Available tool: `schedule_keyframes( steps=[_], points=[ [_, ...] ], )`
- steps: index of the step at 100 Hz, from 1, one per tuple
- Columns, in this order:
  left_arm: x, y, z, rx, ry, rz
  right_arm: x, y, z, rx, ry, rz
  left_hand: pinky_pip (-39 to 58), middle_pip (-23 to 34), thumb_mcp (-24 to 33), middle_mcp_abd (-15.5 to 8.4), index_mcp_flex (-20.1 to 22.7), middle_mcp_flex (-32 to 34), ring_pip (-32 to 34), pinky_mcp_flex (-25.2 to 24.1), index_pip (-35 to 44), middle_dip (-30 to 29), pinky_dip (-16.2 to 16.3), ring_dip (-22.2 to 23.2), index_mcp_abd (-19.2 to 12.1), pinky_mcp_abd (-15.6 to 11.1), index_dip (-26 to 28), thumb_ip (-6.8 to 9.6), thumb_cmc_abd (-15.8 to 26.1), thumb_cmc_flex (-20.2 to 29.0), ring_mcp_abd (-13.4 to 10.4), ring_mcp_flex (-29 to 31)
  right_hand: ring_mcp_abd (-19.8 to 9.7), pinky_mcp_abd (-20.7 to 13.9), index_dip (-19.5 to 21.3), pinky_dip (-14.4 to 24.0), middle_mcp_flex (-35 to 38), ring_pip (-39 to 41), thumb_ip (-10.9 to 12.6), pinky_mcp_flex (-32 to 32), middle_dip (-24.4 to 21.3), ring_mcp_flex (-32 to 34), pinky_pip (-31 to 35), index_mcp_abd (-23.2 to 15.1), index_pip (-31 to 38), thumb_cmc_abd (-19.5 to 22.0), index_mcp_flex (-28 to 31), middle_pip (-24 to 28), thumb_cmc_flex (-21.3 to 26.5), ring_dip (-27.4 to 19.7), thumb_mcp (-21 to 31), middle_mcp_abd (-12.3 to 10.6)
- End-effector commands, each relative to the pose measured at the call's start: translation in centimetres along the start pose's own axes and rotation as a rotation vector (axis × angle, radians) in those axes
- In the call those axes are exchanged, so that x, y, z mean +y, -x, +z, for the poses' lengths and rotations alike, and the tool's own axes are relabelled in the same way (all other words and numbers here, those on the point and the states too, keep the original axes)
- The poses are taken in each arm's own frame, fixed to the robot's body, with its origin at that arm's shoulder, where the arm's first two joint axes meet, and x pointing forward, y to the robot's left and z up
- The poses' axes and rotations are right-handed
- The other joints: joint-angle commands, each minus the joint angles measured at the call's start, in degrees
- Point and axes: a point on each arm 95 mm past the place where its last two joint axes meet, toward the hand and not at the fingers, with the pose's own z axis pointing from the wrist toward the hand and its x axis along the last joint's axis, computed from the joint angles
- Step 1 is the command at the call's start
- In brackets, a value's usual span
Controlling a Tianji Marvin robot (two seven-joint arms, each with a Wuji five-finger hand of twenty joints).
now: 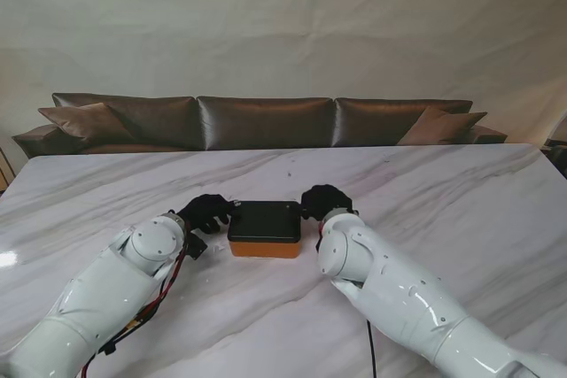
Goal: Refill a tissue box and feed the first sheet
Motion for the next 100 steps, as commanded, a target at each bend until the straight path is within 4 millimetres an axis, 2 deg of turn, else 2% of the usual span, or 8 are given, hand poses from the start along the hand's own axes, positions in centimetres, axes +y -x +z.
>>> schedule_keyframes(
  steps=[1, 21, 46, 76, 80, 83, 86, 100],
  points=[
    [1.0, 0.0, 0.3, -0.002, 0.031, -0.009, -0.3, -0.5, 0.2, 0.01, -0.017, 0.004, 0.21, 2.6, -0.51, -0.44, 1.13, 2.12, -3.4, 0.26, 1.45, 1.05, 0.94, -1.66, -3.55, 0.46, 1.45, 0.73, 1.98, 0.77, 2.13, 1.43, 0.1, -2.81, 1.23, 0.95, 2.41, 3.32, -0.06, -0.21, 1.55, 1.28, 3.63, -3.44, 1.85, 0.89, 1.45, 2.18, 1.06, 0.98, -1.16, -2.9],
    [1.3, 0.3, 0.8, -0.003, 0.032, -0.013, -1.0, -0.4, 0.7, 0.009, -0.028, 0.003, 1.77, 5.43, 12.52, -1.59, 2.67, 4.52, -0.97, 1.8, 4.95, 2.57, 1.81, -0.97, -5.39, 0.69, 5.71, 0.96, 1.51, -1.61, 2.0, 3.42, -0.2, -2.86, 2.42, 1.33, 2.87, 4.06, 0.4, -0.05, 2.08, 1.52, 4.1, -2.4, 2.87, 1.02, 2.14, 3.06, 3.04, 1.17, -1.46, -3.11],
    [1.8, 0.5, 1.0, -0.005, 0.043, 0.018, -2.0, -0.1, 0.9, 0.012, -0.046, -0.013, 3.91, 10.63, 19.49, -4.89, 3.27, 8.44, 2.86, 5.1, 13.38, 5.66, 2.31, 0.48, -12.41, 0.44, 9.07, 0.25, -5.29, 6.0, 0.62, 6.99, -0.83, -3.17, 3.93, 1.8, 3.31, 4.84, 1.73, 0.08, 2.65, 1.7, 4.52, 0.22, 3.63, -0.52, 2.96, 3.81, 4.43, 1.33, -0.79, -3.17],
    [2.3, 0.8, 1.0, -0.012, 0.047, 0.049, -3.3, 0.3, 0.8, 0.008, -0.072, -0.015, 4.72, 11.36, 21.0, -5.21, 3.62, 9.3, 3.78, 6.38, 15.2, 6.13, 2.43, 0.83, -13.58, 0.43, 9.64, 0.65, -7.12, 8.25, 0.24, 8.15, -1.18, -2.94, 5.92, 2.44, 4.56, 5.26, 10.91, 0.35, 2.73, 2.01, 4.55, 3.45, 3.02, 0.83, 4.97, 4.06, 6.78, 1.33, -1.97, -2.14],
    [2.4, 0.8, 1.0, -0.014, 0.049, 0.055, -3.4, 0.4, 0.8, 0.007, -0.075, -0.014, 4.8, 11.48, 21.44, -5.25, 3.67, 9.38, 3.87, 6.5, 15.51, 6.2, 2.43, 0.86, -13.67, 0.42, 9.82, 0.81, -7.26, 8.46, 0.2, 8.23, -1.32, -2.94, 4.71, 2.48, 4.69, 5.27, 5.45, 0.35, 2.76, 2.02, 4.53, 3.09, 3.79, -3.71, 4.46, 4.16, 4.05, 1.38, 9.89, -2.11],
    [2.4, 0.8, 1.0, -0.015, 0.048, 0.059, -3.5, 0.4, 0.8, 0.006, -0.076, -0.015, 4.95, 11.73, 22.46, -5.27, 3.72, 9.53, 4.11, 6.63, 15.85, 6.41, 2.39, 0.96, -13.87, 0.39, 10.0, 0.94, -7.55, 8.17, 0.14, 8.35, -1.42, -2.94, 4.22, 2.49, 4.96, 5.34, -1.71, 0.35, 2.76, 2.09, 4.53, 2.82, 4.32, -7.13, 4.26, 4.25, 2.98, 1.44, 17.98, -2.05],
    [2.4, 0.8, 0.9, -0.016, 0.046, 0.064, -3.6, 0.5, 0.9, 0.005, -0.077, -0.016, 5.07, 11.82, 22.95, -5.3, 3.86, 9.66, 4.24, 6.84, 16.07, 6.48, 2.39, 1.01, -13.89, 0.39, 10.12, 0.99, -7.77, 8.12, 0.1, 8.52, -1.53, -2.95, 4.03, 2.49, 4.84, 5.33, -5.78, 0.33, 2.76, 2.03, 4.52, 2.79, 4.46, -7.98, 4.12, 4.2, 2.61, 1.47, 21.02, -2.07],
    [2.6, 0.9, 0.7, -0.021, 0.032, 0.078, -3.8, 0.8, 0.7, 0.002, -0.083, -0.015, 5.71, 12.26, 27.14, -5.38, 4.59, 10.69, 4.92, 7.66, 17.01, 7.58, 2.37, 1.23, -14.12, 0.59, 11.18, 1.31, -9.47, 7.13, 0.12, 9.33, -1.59, -2.95, 4.0, 2.5, 5.12, 5.39, -7.05, 0.33, 2.8, 2.08, 4.52, 3.57, 4.78, -8.79, 4.32, 4.35, 2.81, 1.52, 22.86, -1.77]
  ],
)
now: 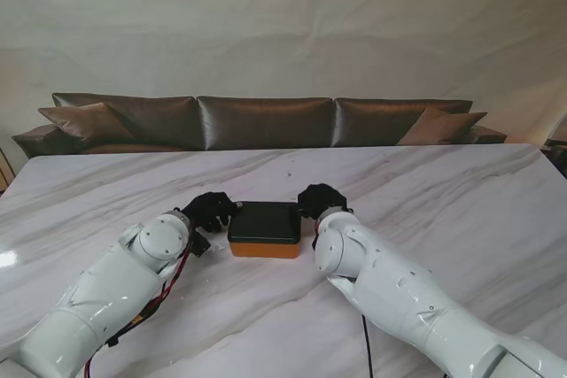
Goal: Refill a tissue box and feed the first sheet
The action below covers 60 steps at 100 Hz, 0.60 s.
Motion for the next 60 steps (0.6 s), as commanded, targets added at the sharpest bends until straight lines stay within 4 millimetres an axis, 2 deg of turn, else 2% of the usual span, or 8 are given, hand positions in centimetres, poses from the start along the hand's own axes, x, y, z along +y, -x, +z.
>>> schedule_keyframes(
  steps=[1, 22, 60],
  points=[
    [2.36, 1.07, -0.42, -0.029, 0.051, 0.008, -2.86, 1.04, -0.85, -0.024, -0.08, -0.011, 0.44, 1.86, 10.39, -2.54, 2.23, 2.02, 1.44, 1.2, 2.03, 1.23, 1.1, 1.1, -6.88, 0.39, 1.61, 1.91, -7.25, 7.85, 0.34, 2.81, -0.9, -2.71, -0.27, 1.0, 2.29, 3.38, 0.32, 0.48, 1.57, 2.06, 3.68, 3.38, -7.95, -3.91, -1.04, 2.21, 3.29, 0.87, 6.4, -1.16],
    [2.53, 1.5, -0.6, -0.036, 0.031, 0.029, -3.16, 1.44, -0.81, -0.033, -0.091, -0.02, 1.37, 1.62, 16.33, -2.73, 3.91, 4.11, 2.3, 2.86, 2.49, 2.76, 0.9, 1.28, -7.01, 0.22, 3.25, 2.37, -9.73, 6.16, -0.15, 4.39, -0.92, -2.76, -0.93, 1.07, 2.57, 3.47, 0.01, 0.07, 1.69, 2.03, 3.53, 4.47, -7.7, -4.74, -0.69, 2.53, 3.66, 0.95, 7.53, -0.56],
    [2.91, 1.99, -0.49, -0.045, 0.033, 0.081, -3.67, 1.45, -0.63, -0.036, -0.115, -0.046, 1.96, 1.13, 19.0, -2.82, 4.76, 5.5, 2.82, 4.62, 2.85, 3.39, 0.6, 1.39, -6.62, -0.51, 4.34, 2.52, -11.74, 5.86, -1.25, 5.73, -1.31, -2.92, -1.6, 1.69, 2.96, 4.27, 0.55, -0.11, 1.97, 2.11, 3.99, 5.48, -7.1, -5.24, -0.37, 3.18, 3.73, 1.41, 8.36, -0.24]
  ],
)
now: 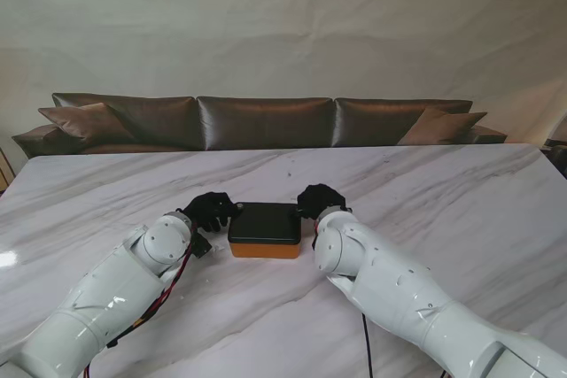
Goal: Refill a tissue box and feed the first sheet
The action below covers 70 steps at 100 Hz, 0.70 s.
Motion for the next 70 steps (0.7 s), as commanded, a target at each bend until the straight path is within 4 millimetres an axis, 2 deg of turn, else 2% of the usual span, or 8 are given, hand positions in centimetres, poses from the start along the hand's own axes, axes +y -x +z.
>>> schedule_keyframes(
  steps=[1, 10, 29, 47, 70],
  points=[
    [2.7, 2.1, -0.5, -0.05, 0.069, 0.018, -3.6, 1.5, -0.8, -0.038, -0.099, -0.021, -0.81, 0.92, 12.2, -2.21, 1.73, 2.1, 1.47, 1.2, 0.84, 0.97, 0.58, 0.91, -4.44, -0.68, 0.72, 2.55, -9.09, 9.98, -1.22, 2.33, -0.83, -2.77, -0.35, 1.02, 2.32, 3.1, 1.56, 0.02, 1.28, 2.09, 3.95, 4.11, -8.27, -3.87, -1.16, 1.98, 4.73, 0.74, 4.15, -0.27],
    [2.9, 2.3, -0.5, -0.053, 0.069, 0.034, -3.8, 1.5, -0.8, -0.039, -0.104, -0.021, -0.62, 0.36, 13.88, -2.21, 2.48, 2.86, 1.38, 1.87, 0.9, 1.17, 0.2, 0.83, -4.46, -1.06, 0.98, 2.41, -9.91, 9.74, -1.55, 2.99, -0.83, -2.8, -0.4, 1.09, 2.39, 3.2, 1.6, 0.04, 1.32, 2.13, 3.96, 4.12, -8.15, -4.03, -1.11, 2.07, 4.79, 0.8, 4.27, -0.21],
    [3.0, 2.8, -0.3, -0.057, 0.06, 0.073, -4.1, 1.7, -0.7, -0.04, -0.111, -0.021, 0.58, 0.21, 19.47, -1.73, 4.96, 5.85, 2.39, 4.25, 1.56, 1.33, -0.6, 1.27, -3.75, -1.13, 1.22, 4.66, -12.99, 7.7, -1.91, 5.36, -0.94, -2.8, -0.48, 1.2, 2.43, 3.25, 1.72, 0.04, 1.36, 2.08, 3.97, 4.11, -8.01, -4.07, -1.07, 2.17, 4.73, 0.84, 4.43, -0.21],
    [3.1, 3.1, -0.4, -0.06, 0.067, 0.119, -4.3, 1.9, -0.7, -0.047, -0.116, -0.025, 0.49, 0.04, 20.38, -1.86, 5.15, 6.11, 2.16, 4.4, 1.83, 1.33, -0.92, 1.27, -3.74, -1.5, 1.48, 4.92, -13.9, 7.89, -2.67, 5.37, -1.02, -2.67, -0.57, 1.3, 2.56, 3.34, 1.91, 0.01, 1.42, 2.14, 3.96, 4.36, -7.83, -4.18, -0.89, 2.35, 4.75, 0.9, 4.63, -0.15],
    [3.4, 4.0, -0.4, -0.064, 0.059, 0.182, -4.5, 2.1, -1.0, -0.05, -0.123, -0.029, 0.31, -1.24, 24.84, -1.94, 6.98, 8.75, 1.57, 6.68, 2.93, 0.85, -2.45, 1.46, -4.21, -2.63, 1.51, 6.06, -16.39, 7.2, -3.91, 7.4, -1.06, -2.79, -0.64, 1.37, 2.58, 3.34, 2.07, -0.03, 1.41, 2.11, 3.88, 4.22, -7.77, -4.17, -0.89, 2.35, 4.67, 0.92, 4.61, -0.2]
  ],
)
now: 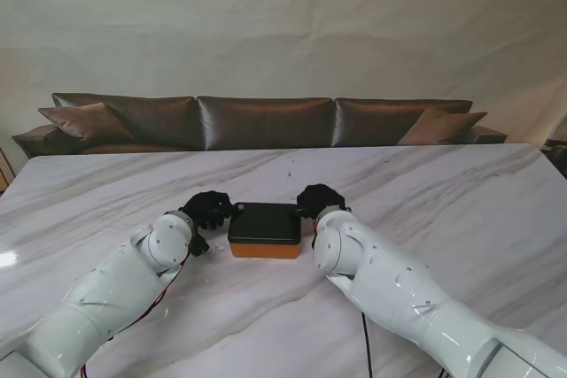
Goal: Refill a tissue box and feed the first sheet
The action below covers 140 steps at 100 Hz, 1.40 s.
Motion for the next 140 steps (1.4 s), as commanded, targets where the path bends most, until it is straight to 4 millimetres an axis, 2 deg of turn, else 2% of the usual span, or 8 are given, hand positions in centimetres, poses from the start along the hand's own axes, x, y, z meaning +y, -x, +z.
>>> schedule_keyframes(
  steps=[1, 32, 56, 66, 79, 86, 112, 140],
  points=[
    [4.1, 3.2, -1.2, -0.077, 0.102, 0.023, -4.3, 2.1, -1.2, -0.049, -0.115, -0.026, -2.97, -0.17, 18.7, -1.85, 1.66, 3.27, 0.78, 1.31, 2.27, 0.48, -0.93, 0.9, -2.61, -2.3, 1.25, 6.13, -12.91, 17.32, -1.34, 2.51, -0.98, -2.7, -0.09, 1.22, 2.58, 3.08, 2.08, -0.03, 1.39, 1.83, 3.42, 3.98, -10.37, -4.02, -1.56, 2.21, 5.96, 0.86, 3.7, -0.21],
    [4.6, 4.0, -1.3, -0.089, 0.086, 0.071, -4.2, 2.2, -1.6, -0.055, -0.112, -0.025, 0.84, 5.13, 28.32, -0.65, 4.31, 8.14, 4.56, 4.83, 8.55, 0.18, -1.58, 5.02, -0.19, -1.29, 4.92, 15.15, -17.93, 15.04, -0.25, 7.25, -1.27, -2.87, 0.03, 1.28, 2.41, 2.91, 2.47, -0.19, 1.38, 1.61, 3.26, 3.35, -10.41, -3.79, -1.73, 2.13, 5.68, 0.84, 3.33, -0.53],
    [4.1, 3.9, -1.1, -0.099, 0.063, 0.129, -4.4, 2.1, -1.7, -0.059, -0.107, -0.014, 1.52, 5.37, 30.14, -0.5, 5.44, 9.8, 4.72, 6.33, 9.44, -0.5, -1.97, 5.45, 0.59, -0.97, 5.35, 16.93, -18.82, 14.98, 0.65, 9.12, -1.33, -3.09, 0.13, 1.28, 2.26, 2.83, 2.58, -0.36, 1.38, 1.52, 3.07, 3.1, -10.51, -3.51, -1.84, 2.05, 5.47, 0.84, 3.07, -0.7],
    [4.0, 3.6, -1.0, -0.09, 0.044, 0.123, -4.4, 2.1, -1.7, -0.059, -0.11, -0.011, 0.95, 2.7, 25.37, -2.8, 3.07, 7.42, 2.6, 5.91, 6.23, -0.26, -3.0, 4.93, -2.94, -2.32, 4.4, 13.85, -15.4, 13.81, -0.86, 7.32, -1.34, -3.11, 0.22, 1.3, 2.19, 2.8, 2.54, -0.35, 1.37, 1.5, 3.04, 2.7, -10.56, -3.24, -1.94, 1.98, 5.26, 0.84, 2.81, -1.0],
    [3.5, 2.8, -1.2, -0.074, 0.03, 0.067, -4.3, 2.1, -1.7, -0.064, -0.104, -0.005, 1.48, 3.38, 8.83, -0.69, 1.17, -1.33, 2.51, 2.46, -2.77, -0.14, -1.53, 6.22, -8.7, -2.79, -4.52, -0.21, -9.68, 14.44, 0.61, 0.39, -1.49, -3.52, 0.24, 1.31, 2.29, 2.68, 2.42, -0.28, 1.31, 1.66, 2.95, 1.64, -11.04, -1.92, -2.0, 1.82, 4.42, 0.79, 1.67, -1.84],
    [3.1, 2.7, -1.3, -0.071, 0.029, 0.05, -4.2, 2.0, -1.7, -0.073, -0.085, 0.012, 1.44, 5.05, -0.41, -0.49, 0.98, -5.63, 3.54, 1.46, -7.94, 2.26, -0.49, 9.12, -9.82, -3.49, -4.28, -3.08, -7.08, 13.37, 1.33, -3.05, -0.98, -2.95, -0.31, 1.24, 3.21, 2.52, 3.41, 0.35, 1.04, 2.17, 3.16, 1.06, -11.84, -1.09, -1.03, 1.62, 3.98, 0.56, -0.83, -1.89],
    [1.7, 2.3, -1.7, -0.057, -0.032, -0.008, -2.4, 1.5, -2.8, -0.091, -0.018, 0.076, -1.77, 3.75, -11.03, 0.37, 0.73, -11.57, 1.37, -3.74, -18.13, 4.32, 0.79, 10.6, -6.97, -1.88, -10.26, -3.45, -0.21, 8.19, 2.5, -9.46, 1.53, -1.81, -2.47, 0.82, -1.36, -0.1, 9.51, -3.43, 0.32, -2.06, 0.55, 2.8, -22.59, 10.12, -5.15, -2.16, -7.22, 0.68, -19.9, 0.65],
    [1.0, 1.9, -1.9, -0.029, -0.065, -0.08, 0.5, 1.6, -5.4, -0.079, 0.058, 0.114, -4.44, 1.21, -28.21, 3.03, 1.35, -14.41, -0.78, -7.72, -25.16, 4.63, 2.47, 10.76, -2.67, -0.5, -16.69, -1.32, 8.33, 8.6, 4.39, -13.61, 3.73, -0.79, -10.43, 1.16, -8.34, -2.45, 11.5, -8.21, -1.02, -7.68, -2.45, 7.66, -34.7, 13.16, -12.89, -5.83, -19.5, 1.12, -19.67, 2.79]
  ],
)
